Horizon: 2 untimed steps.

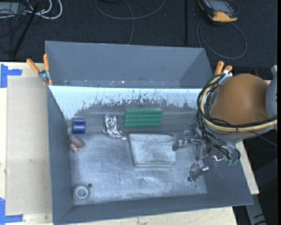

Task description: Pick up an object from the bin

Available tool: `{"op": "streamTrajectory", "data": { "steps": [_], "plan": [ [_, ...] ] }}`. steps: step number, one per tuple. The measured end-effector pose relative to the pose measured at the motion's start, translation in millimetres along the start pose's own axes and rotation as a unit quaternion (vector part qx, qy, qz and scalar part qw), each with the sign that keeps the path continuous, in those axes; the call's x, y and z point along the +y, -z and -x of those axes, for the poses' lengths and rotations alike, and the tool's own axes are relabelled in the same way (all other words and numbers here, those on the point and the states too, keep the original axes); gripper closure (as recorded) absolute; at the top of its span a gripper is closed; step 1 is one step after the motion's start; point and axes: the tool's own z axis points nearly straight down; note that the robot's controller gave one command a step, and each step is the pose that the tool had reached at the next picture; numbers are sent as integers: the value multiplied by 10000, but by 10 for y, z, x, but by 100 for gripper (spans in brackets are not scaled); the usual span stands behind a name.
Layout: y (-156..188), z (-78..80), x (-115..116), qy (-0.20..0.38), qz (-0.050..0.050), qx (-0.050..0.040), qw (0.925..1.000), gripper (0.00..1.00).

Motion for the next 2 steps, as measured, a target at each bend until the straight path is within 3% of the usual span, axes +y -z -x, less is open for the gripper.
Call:
{"op": "streamTrajectory", "data": {
  "steps": [1,2],
  "plan": [
    [-743,777,16,-224,22,10,9997,0],
    [-1115,557,539,-172,-14,-77,9998,0]
  ]
}}
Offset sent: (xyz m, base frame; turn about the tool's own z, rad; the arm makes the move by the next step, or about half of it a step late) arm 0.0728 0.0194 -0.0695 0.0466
